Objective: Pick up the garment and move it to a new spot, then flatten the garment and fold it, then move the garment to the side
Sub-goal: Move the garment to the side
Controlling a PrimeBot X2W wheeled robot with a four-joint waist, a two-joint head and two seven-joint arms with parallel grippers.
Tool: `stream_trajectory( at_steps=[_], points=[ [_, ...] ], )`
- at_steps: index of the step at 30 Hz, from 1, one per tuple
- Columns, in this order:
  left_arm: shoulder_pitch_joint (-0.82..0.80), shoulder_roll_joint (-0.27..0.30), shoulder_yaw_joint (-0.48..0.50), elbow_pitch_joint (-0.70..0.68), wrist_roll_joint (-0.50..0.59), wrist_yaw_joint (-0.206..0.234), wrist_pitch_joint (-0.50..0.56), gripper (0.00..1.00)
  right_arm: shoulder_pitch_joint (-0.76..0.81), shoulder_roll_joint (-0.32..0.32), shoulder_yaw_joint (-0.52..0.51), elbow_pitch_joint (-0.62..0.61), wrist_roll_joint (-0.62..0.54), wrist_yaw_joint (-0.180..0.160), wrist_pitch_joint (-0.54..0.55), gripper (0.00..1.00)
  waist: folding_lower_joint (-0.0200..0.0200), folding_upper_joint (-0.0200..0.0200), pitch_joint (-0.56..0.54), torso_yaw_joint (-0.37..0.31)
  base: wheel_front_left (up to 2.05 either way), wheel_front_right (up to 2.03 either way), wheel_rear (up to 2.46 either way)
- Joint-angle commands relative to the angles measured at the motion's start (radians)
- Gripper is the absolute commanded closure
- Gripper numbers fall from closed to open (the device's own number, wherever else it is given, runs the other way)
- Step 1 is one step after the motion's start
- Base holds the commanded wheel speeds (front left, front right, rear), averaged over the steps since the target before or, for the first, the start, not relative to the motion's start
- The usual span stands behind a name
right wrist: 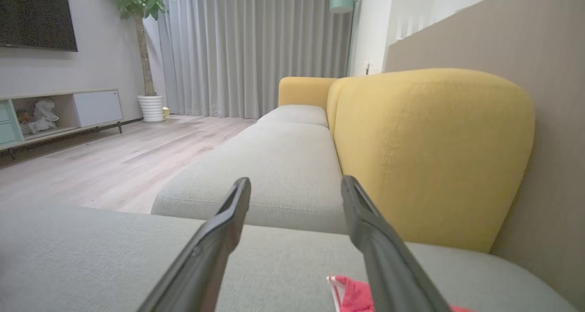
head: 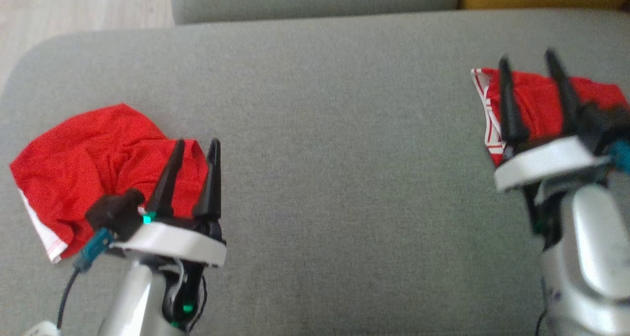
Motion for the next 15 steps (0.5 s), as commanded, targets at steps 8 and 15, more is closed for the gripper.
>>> stream_trajectory(
  at_steps=[8, 15],
  points=[
    [0.073, 0.003, 0.018, -0.017, 0.013, -0.006, -0.005, 0.00, 0.178, 0.049, 0.009, -0.020, 0.000, -0.001, -0.105, 0.00, 0.0001, 0.0000, -0.104, 0.019, 0.00, 0.00, 0.00],
    [0.125, 0.003, 0.028, -0.056, -0.001, 0.006, -0.005, 0.00, 0.294, 0.053, 0.025, -0.015, 0.070, -0.001, -0.149, 0.00, 0.0001, 0.0000, -0.130, 0.011, 0.00, 0.00, 0.00]
  ],
)
